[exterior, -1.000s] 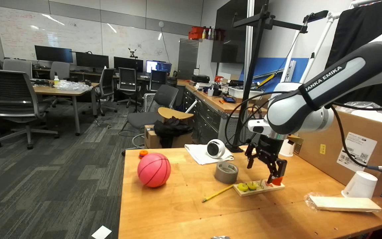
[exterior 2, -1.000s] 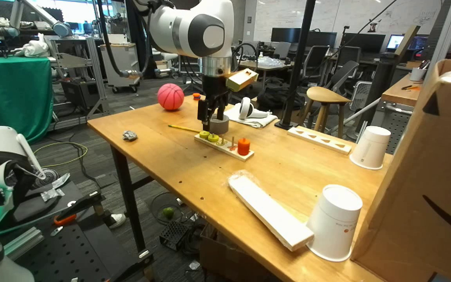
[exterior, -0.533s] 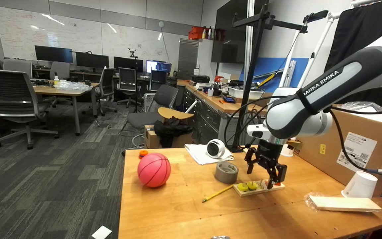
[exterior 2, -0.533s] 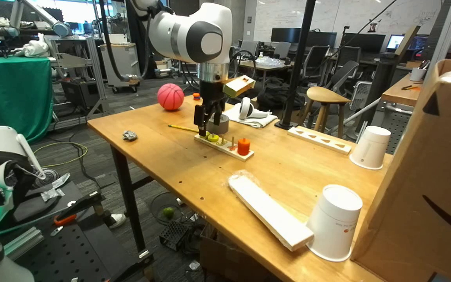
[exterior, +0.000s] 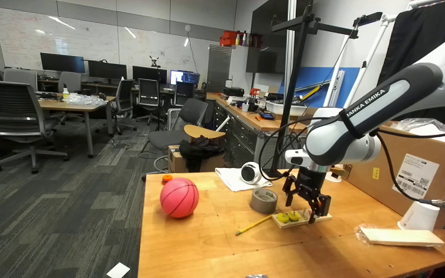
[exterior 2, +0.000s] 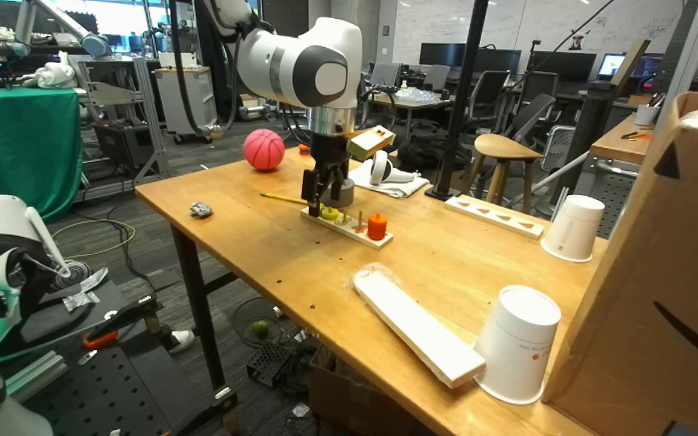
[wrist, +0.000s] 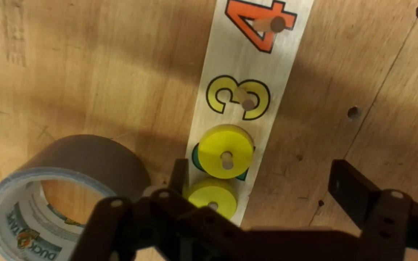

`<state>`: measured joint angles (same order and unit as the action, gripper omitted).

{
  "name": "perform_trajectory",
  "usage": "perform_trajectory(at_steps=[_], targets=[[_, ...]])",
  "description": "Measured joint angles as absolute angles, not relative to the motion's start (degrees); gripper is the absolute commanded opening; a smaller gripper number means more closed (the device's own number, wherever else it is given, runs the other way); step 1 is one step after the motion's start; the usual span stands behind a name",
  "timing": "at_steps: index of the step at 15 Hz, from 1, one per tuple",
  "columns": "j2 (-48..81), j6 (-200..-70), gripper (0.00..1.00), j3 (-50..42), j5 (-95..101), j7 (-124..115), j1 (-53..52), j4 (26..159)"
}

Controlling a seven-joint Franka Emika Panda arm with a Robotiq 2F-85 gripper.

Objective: Move the right and middle blocks blocks to the first right position, respectively

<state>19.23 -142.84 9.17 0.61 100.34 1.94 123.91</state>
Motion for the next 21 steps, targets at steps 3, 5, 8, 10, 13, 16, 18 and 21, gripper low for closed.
perform_trajectory(at_steps=[3, 5, 8, 10, 13, 16, 18, 21], targets=[[20.97, -142.82, 0.70, 9.17, 0.62, 100.35, 1.94, 122.24], [22.01, -142.79, 0.58, 9.17, 0.62, 100.35, 1.94, 121.15], [23.25, -142.78, 0.34, 9.17, 0.62, 100.35, 1.95, 119.98], [23.75, -142.78, 0.19, 9.17, 0.62, 100.35, 1.96, 119.53], [23.86, -142.73, 0.17, 9.17, 0.62, 100.35, 1.99, 119.15], [23.87, -142.73, 0.17, 9.17, 0.69, 100.35, 1.99, 119.14], [23.87, -142.73, 0.17, 9.17, 0.87, 100.35, 1.99, 119.14], [23.66, -142.73, 0.17, 9.14, 1.16, 100.35, 2.04, 119.14]])
